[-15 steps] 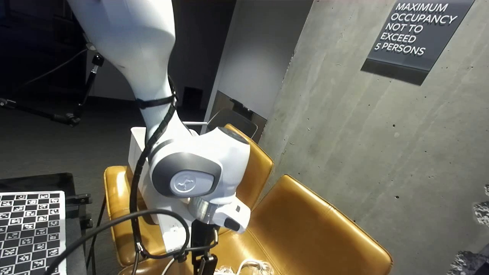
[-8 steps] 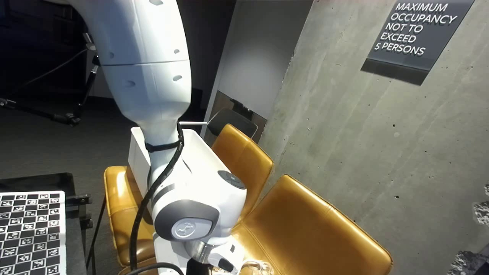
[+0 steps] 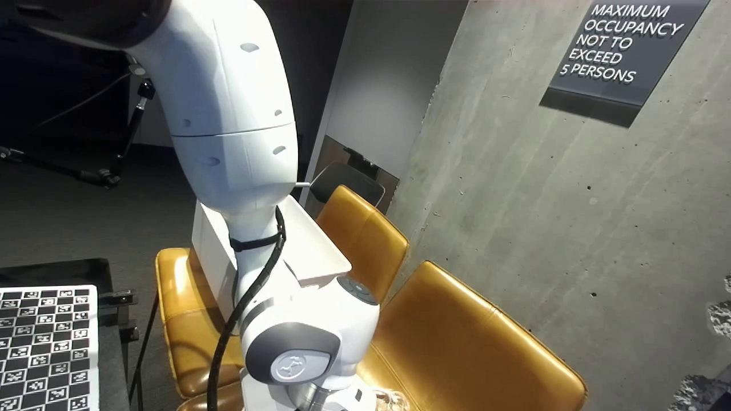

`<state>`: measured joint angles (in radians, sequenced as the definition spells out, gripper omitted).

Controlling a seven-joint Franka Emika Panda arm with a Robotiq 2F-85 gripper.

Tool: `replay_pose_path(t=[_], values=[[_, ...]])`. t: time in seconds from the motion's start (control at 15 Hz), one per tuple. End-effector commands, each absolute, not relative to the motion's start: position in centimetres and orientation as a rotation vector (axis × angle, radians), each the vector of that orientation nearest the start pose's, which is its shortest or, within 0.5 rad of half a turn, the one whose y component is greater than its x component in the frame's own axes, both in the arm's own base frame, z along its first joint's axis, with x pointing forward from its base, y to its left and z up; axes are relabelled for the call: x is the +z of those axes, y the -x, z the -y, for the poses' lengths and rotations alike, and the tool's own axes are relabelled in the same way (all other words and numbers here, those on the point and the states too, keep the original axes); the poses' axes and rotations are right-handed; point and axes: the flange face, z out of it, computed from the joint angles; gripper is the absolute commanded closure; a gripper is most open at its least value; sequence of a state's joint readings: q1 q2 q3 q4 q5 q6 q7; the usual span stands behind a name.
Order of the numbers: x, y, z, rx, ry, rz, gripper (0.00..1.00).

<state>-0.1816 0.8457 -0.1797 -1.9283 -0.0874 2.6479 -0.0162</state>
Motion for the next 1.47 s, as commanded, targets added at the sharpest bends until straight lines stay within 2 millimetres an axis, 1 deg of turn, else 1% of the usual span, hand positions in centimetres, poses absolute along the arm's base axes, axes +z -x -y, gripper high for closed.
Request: replay_pose_path(t=[0.0, 0.07, 0.13, 0.2, 0.4, 0.47, 0.6, 0.8, 0.87, 1.0, 1.2, 1.4], values=[[2.9, -55.4, 21.9, 0.255, 3.271, -0.388, 0.78], [3.0, -55.5, 22.1, 0.257, 3.274, -0.394, 0.85], [3.1, -55.5, 22.4, 0.261, 3.275, -0.401, 0.94], [3.2, -55.6, 22.7, 0.265, 3.277, -0.407, 0.99], [3.5, -55.7, 23.4, 0.278, 3.281, -0.418, 1.00], [3.9, -55.9, 23.2, 0.279, 3.280, -0.417, 1.00], [5.4, -56.0, 22.0, 0.271, 3.277, -0.396, 1.00], [9.4, -55.8, 18.8, 0.215, 3.284, -0.320, 1.00], [11.2, -55.7, 17.3, 0.192, 3.282, -0.287, 1.00], [14.3, -56.2, 15.1, 0.133, 3.276, -0.237, 1.00], [20.6, -57.4, 11.5, 0.009, 3.252, -0.182, 1.00], [27.6, -58.5, 8.1, -0.124, 3.228, -0.135, 1.00]])
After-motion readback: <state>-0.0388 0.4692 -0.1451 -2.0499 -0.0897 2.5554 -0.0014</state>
